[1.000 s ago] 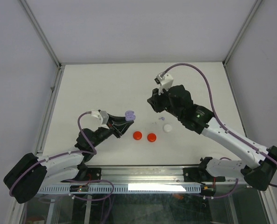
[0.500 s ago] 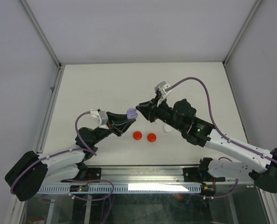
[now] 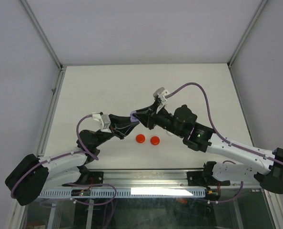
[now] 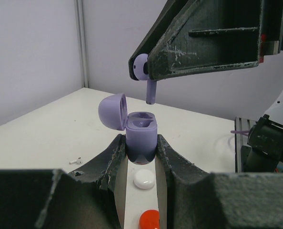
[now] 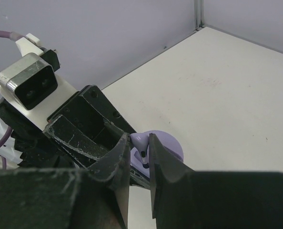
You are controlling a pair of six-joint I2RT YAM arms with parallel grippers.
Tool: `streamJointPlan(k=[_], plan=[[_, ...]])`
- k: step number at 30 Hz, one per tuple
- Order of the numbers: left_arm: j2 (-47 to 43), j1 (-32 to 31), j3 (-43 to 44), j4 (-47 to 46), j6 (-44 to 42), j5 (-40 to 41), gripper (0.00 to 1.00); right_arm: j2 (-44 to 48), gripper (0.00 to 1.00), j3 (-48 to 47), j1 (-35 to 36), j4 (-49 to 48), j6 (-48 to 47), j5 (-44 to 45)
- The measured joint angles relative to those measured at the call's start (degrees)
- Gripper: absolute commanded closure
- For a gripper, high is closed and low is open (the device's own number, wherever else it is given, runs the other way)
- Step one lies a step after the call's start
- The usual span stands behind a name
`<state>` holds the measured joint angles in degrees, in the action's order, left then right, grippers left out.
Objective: Insert the wireless bluetooth earbuds into the charging case
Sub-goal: Place the earbud in the charging case.
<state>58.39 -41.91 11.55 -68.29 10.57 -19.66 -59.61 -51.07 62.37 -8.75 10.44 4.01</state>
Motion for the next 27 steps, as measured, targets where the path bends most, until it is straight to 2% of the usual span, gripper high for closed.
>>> streamJointPlan(k=[19, 27], plan=[[-1.2, 0.0, 0.0, 0.1, -0.8, 0.0, 1.0, -1.9, 0.87, 1.1, 1.5, -0.5, 0.0, 1.3], [-1.2, 0.0, 0.0, 0.2, -0.7, 0.3, 1.0, -2.4, 0.66, 1.1, 2.1, -0.5, -0.3, 2.0]])
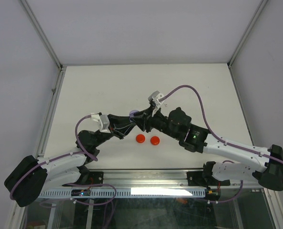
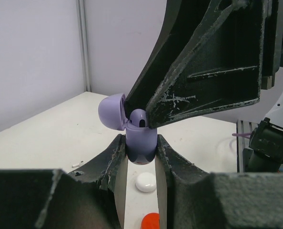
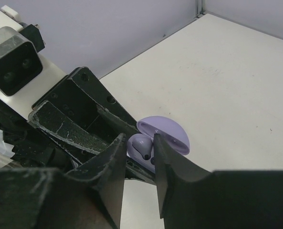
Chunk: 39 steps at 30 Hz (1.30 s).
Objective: Insert the wireless bluetooth earbuds into the charging case
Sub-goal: Place the earbud in the charging case, then pick up the earbud from the center of the board.
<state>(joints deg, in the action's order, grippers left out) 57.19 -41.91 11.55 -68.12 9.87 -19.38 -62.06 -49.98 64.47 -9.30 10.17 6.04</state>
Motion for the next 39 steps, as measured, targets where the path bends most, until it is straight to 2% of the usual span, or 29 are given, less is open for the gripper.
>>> streamJointPlan(k=[10, 18, 24, 31, 39], plan=[[0.0, 0.0, -0.3, -0.3, 1.0, 1.8, 1.0, 0.6, 0.52, 0.0, 0.3, 0.7, -0.7, 1.9], [0.0, 0.0, -4.3, -0.9, 1.7, 6.2, 1.0, 2.1, 0.44, -2.5, -0.2, 7.6, -2.8, 7.1], [-0.4, 0.0, -6.9, -0.4, 2.6, 9.1, 1.0, 1.4, 0.44, -3.7, -5.2, 15.1, -2.1, 9.1], [-4.0, 0.0, -8.4, 1.4, 2.9, 11.3, 1.0, -5.2, 0.44, -3.8, -13.7, 24.2, 0.3, 8.9], [-8.4, 0.0, -9.1, 5.5, 3.0, 12.1, 1.0, -12.3, 0.51, -3.3, -21.9, 29.5, 1.3, 6.5]])
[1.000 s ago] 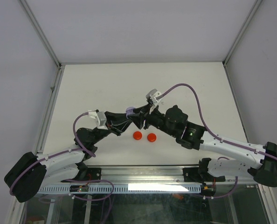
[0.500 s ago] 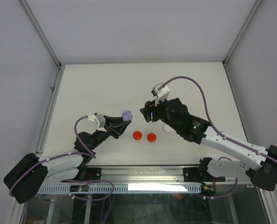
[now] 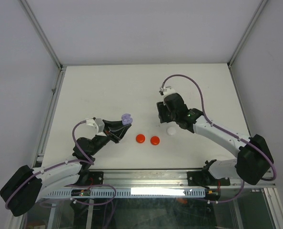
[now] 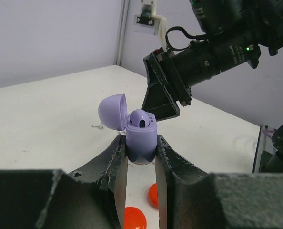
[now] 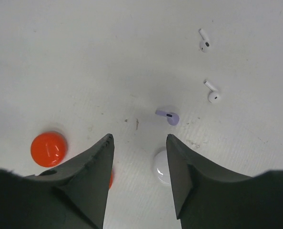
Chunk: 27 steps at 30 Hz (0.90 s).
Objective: Insert the wireless bluetooth earbuds into the charging case
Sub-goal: Pick up the earbud from the center of the board.
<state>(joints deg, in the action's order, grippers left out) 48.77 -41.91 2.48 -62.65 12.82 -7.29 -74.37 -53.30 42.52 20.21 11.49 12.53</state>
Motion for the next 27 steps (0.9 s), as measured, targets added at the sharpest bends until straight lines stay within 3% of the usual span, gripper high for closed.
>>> streamJointPlan(k=[10, 27], plan=[[-0.8, 0.0, -0.2, 2.1, 0.0, 1.0, 1.0, -8.1, 0.58, 4.1, -5.8, 0.2, 0.6, -3.4], [-1.5, 0.0, -0.2, 4.1, 0.0, 1.1, 1.0, -17.3, 0.65, 4.5, -7.7, -5.1, 0.7, -4.5]])
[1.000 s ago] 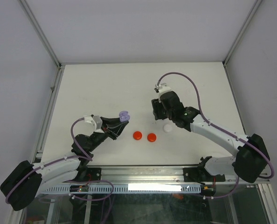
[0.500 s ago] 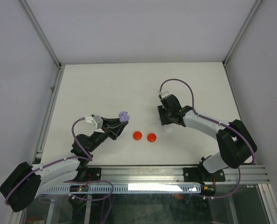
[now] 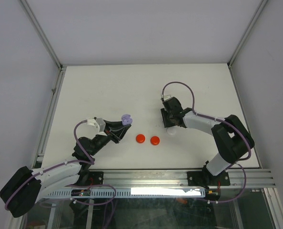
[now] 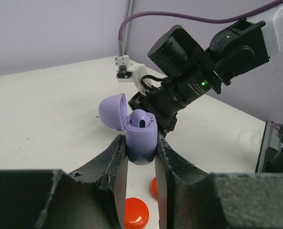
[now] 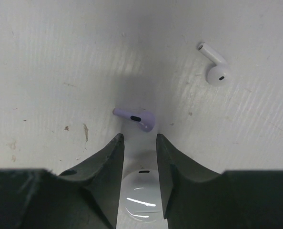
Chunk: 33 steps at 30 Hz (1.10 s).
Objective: Insert the wireless bluetooth earbuds into the charging case
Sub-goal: Pick up the earbud from the center of the board.
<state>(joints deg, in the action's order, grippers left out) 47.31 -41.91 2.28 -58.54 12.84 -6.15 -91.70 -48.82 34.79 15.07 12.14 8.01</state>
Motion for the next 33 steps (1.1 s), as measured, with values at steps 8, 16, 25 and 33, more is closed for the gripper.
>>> streamJointPlan(k=[8, 16, 25, 33], plan=[[-0.1, 0.0, 0.0, 0.5, 0.0, 0.1, 1.0, -1.1, 0.66, -0.2, -0.2, -2.5, -0.2, 0.7], [-0.1, 0.0, 0.0, 0.5, 0.0, 0.1, 1.0, -2.0, 0.69, -0.8, -0.3, -3.7, -0.3, 0.8], [-0.1, 0.0, 0.0, 0.6, 0.0, 0.0, 1.0, -2.7, 0.74, -1.4, -0.4, -4.1, -0.7, 1.2], [-0.1, 0.0, 0.0, 0.7, 0.0, 0.0, 1.0, -2.8, 0.85, -1.5, -0.4, -4.0, -1.1, 1.6]])
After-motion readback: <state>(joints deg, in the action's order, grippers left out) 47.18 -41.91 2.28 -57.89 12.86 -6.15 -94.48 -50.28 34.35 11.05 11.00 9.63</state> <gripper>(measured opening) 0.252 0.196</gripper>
